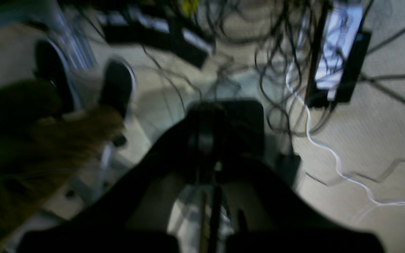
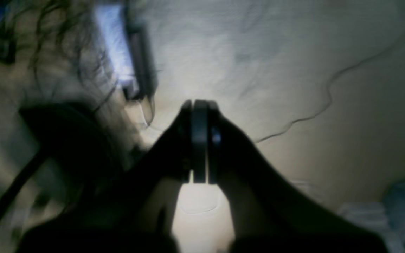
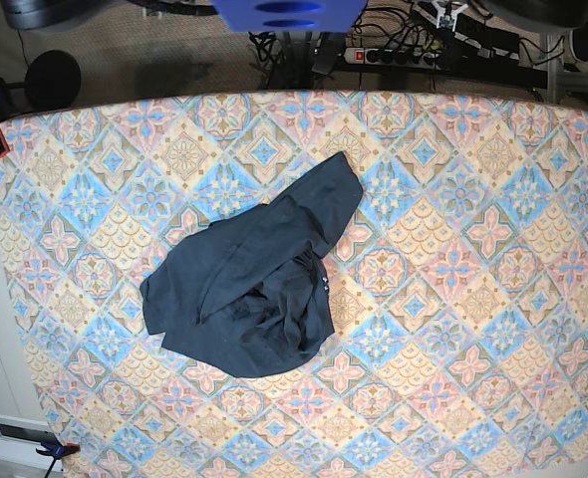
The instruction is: Layout the t-shirt on the table in an organized manner, then fold the t-shirt properly
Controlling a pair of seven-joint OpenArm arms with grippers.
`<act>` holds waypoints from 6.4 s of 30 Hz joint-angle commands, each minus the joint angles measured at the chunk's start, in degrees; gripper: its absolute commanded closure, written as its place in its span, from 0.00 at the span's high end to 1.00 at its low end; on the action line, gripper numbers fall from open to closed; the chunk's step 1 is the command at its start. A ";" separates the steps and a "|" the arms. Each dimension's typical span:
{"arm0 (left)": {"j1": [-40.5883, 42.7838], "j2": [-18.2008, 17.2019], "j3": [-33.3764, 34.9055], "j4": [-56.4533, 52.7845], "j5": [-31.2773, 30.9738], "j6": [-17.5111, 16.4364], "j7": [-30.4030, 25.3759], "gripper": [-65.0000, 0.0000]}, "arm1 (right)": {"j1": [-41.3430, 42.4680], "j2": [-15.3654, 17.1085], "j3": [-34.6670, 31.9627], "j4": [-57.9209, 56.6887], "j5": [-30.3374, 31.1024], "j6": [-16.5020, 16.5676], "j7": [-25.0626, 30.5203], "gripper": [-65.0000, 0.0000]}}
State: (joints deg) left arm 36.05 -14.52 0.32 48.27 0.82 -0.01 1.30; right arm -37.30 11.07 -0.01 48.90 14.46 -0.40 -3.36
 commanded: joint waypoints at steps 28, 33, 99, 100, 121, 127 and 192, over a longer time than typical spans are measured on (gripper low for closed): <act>29.13 -5.92 -0.45 62.10 -0.25 0.05 0.06 0.00 | -27.10 2.42 8.14 55.84 5.45 0.71 3.05 0.00; 28.17 -5.92 -0.45 65.97 -0.25 0.14 0.06 0.01 | -27.45 2.42 7.35 62.88 5.45 0.71 2.87 0.00; -4.45 -5.83 -1.15 67.47 -26.09 0.14 28.37 0.17 | 5.17 7.00 -35.90 67.27 -34.63 0.54 -18.40 0.11; -4.45 -5.83 -1.15 67.47 -26.09 0.14 28.37 0.17 | 4.55 7.00 -35.37 67.27 -34.63 0.54 -18.05 0.11; -3.92 -6.00 -1.42 67.47 -25.92 0.05 28.55 0.17 | 7.19 5.33 -30.63 67.62 -34.55 0.45 -18.14 0.14; -1.37 -6.00 -1.33 67.47 -25.92 0.05 28.46 0.17 | 1.30 6.56 -29.57 67.62 -34.63 0.45 -15.06 0.14; -17.46 -4.68 10.98 56.74 -26.36 0.05 28.55 0.39 | 9.47 0.67 -25.62 67.53 -19.60 0.62 -13.66 0.26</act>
State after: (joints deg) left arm 18.85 -19.05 11.49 104.18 -25.54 0.21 30.81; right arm -27.77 11.75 -25.67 115.18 -5.10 0.36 -18.61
